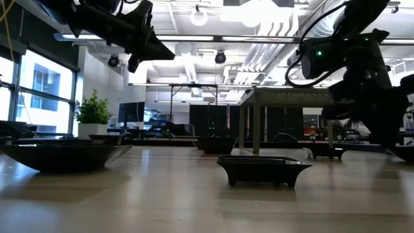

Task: Pick & Place Mini shaped plates
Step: Put the leaf-shaped plate on the shelf

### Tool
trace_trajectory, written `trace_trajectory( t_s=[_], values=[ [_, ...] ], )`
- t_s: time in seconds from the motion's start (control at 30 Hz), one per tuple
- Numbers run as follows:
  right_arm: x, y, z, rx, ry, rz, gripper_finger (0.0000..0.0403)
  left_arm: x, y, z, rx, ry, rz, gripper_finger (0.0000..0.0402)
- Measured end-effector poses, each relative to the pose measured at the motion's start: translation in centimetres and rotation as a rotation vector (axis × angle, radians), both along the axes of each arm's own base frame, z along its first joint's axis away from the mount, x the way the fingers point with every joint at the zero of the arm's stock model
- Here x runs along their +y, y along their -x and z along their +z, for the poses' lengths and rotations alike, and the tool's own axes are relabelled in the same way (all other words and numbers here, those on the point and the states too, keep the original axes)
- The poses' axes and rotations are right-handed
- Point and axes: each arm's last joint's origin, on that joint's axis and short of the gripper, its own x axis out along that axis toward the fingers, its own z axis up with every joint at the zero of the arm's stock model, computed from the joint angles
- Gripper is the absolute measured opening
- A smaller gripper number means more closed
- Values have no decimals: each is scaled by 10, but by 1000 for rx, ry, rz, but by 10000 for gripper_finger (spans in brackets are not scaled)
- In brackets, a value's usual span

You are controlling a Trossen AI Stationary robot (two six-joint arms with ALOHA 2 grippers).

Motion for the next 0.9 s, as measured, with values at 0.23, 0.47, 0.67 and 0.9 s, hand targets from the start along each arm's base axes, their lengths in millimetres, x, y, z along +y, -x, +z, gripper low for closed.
trace_trajectory(
  t_s=[0.23,0.47,0.67,0.9],
  values=[
    [-1,-3,4,-14,23,-1,53,0,0,0,0,1,-6,0],
    [0,0,-2,-14,7,6,97,0,0,0,0,2,-8,0],
    [0,2,-6,-7,7,15,68,0,0,0,0,3,-9,0],
    [0,2,-5,-10,-2,15,6,0,0,0,-1,3,-9,0]
  ],
)
